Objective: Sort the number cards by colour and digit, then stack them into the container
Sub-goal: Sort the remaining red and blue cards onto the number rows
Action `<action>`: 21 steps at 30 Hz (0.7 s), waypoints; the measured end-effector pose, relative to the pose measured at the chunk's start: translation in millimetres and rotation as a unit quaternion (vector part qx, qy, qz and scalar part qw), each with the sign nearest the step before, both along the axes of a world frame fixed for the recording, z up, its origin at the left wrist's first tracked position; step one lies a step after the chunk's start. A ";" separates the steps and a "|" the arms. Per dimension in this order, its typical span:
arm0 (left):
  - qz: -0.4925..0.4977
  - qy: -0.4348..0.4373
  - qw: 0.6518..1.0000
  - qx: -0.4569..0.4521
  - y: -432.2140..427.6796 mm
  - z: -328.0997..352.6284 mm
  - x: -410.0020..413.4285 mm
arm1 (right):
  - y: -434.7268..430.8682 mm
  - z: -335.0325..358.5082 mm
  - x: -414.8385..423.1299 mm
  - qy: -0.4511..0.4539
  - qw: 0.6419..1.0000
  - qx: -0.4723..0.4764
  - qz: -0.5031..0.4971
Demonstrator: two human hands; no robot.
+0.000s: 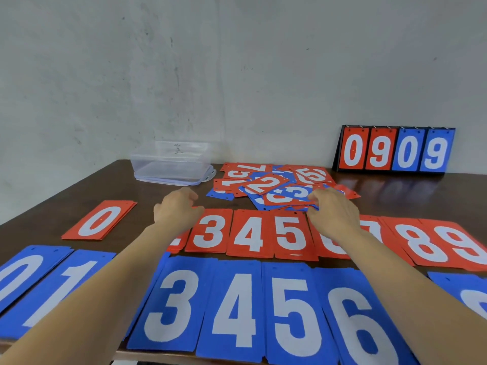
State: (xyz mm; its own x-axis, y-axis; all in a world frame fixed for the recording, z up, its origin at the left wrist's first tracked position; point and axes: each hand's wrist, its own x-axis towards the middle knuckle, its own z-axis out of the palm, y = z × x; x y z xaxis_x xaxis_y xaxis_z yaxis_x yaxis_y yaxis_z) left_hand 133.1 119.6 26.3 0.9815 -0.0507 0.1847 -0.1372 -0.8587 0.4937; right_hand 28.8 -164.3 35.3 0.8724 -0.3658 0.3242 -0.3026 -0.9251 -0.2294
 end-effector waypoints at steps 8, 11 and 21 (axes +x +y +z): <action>-0.055 -0.006 0.998 0.003 -52.9 -0.5 33.2 | -37.4 -9.7 20.9 0.028 0.998 0.026 -0.056; -0.059 0.007 0.998 0.010 -65.2 -0.4 52.5 | -40.3 -11.5 39.8 0.021 0.997 0.041 -0.061; -0.145 0.073 0.986 -0.033 -114.4 -4.6 115.5 | -52.3 -21.2 90.4 -0.004 0.993 0.036 -0.109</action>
